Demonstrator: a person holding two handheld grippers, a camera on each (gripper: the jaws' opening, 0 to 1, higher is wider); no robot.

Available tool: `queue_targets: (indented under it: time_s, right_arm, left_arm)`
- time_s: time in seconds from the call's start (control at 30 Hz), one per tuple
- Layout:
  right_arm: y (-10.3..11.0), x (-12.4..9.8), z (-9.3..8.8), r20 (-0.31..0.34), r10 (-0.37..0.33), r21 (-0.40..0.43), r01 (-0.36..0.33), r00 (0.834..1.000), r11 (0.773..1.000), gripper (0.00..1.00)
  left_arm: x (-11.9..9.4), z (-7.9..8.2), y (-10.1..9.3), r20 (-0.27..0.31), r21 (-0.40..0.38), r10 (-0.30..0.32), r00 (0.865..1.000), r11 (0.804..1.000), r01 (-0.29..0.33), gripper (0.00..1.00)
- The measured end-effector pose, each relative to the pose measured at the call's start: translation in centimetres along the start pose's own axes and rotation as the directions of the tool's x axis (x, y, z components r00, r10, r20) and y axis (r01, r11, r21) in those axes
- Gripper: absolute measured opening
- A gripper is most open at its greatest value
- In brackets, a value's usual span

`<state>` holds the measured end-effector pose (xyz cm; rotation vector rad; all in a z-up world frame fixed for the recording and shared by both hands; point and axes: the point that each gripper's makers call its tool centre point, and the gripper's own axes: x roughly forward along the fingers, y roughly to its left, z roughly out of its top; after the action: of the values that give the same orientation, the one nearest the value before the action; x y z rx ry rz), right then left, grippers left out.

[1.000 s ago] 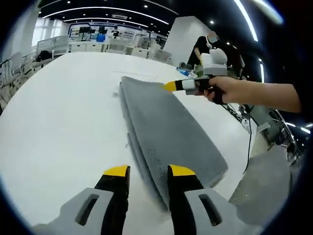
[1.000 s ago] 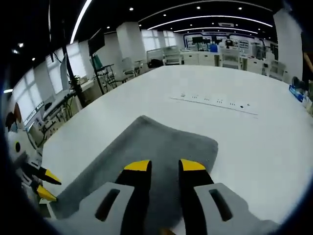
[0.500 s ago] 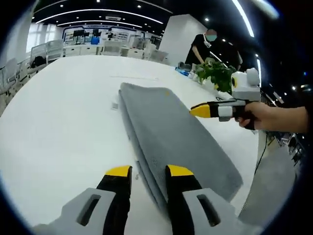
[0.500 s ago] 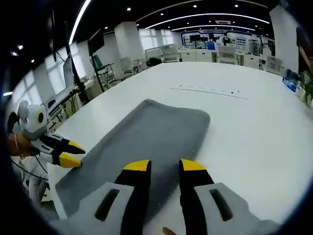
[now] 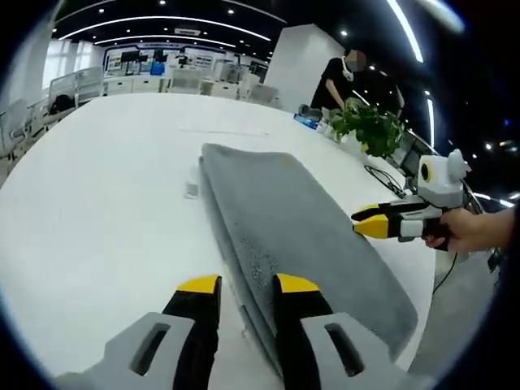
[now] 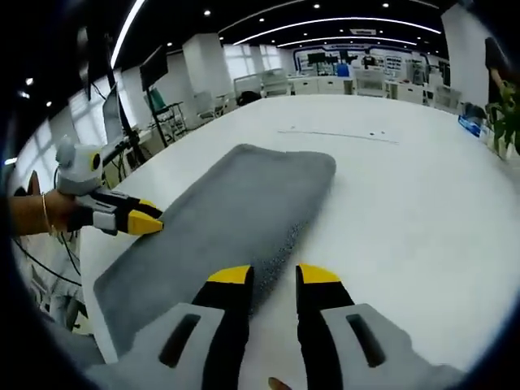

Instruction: Fold the towel on the table until its edges align and the towel forms a compact rectangular stack.

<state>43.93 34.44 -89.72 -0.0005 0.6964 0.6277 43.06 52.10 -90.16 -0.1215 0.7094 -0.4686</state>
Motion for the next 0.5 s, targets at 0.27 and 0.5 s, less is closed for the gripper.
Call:
queue_targets:
  time_s: [0.27,0.5]
  right_arm:
    - [0.7,0.6,-0.6,-0.009,0.039,0.033,-0.039,0.999,0.999,0.11]
    - [0.6,1.0,-0.7,-0.02,0.047,0.048,-0.046,0.999,0.998,0.05]
  left_arm:
    - [1.1,-0.1,0.1,-0.009,-0.006,-0.006,1.0,1.0,0.006,0.18]
    - [1.3,0.0,-0.1,-0.005,0.03,0.02,1.0,0.999,-0.02,0.13]
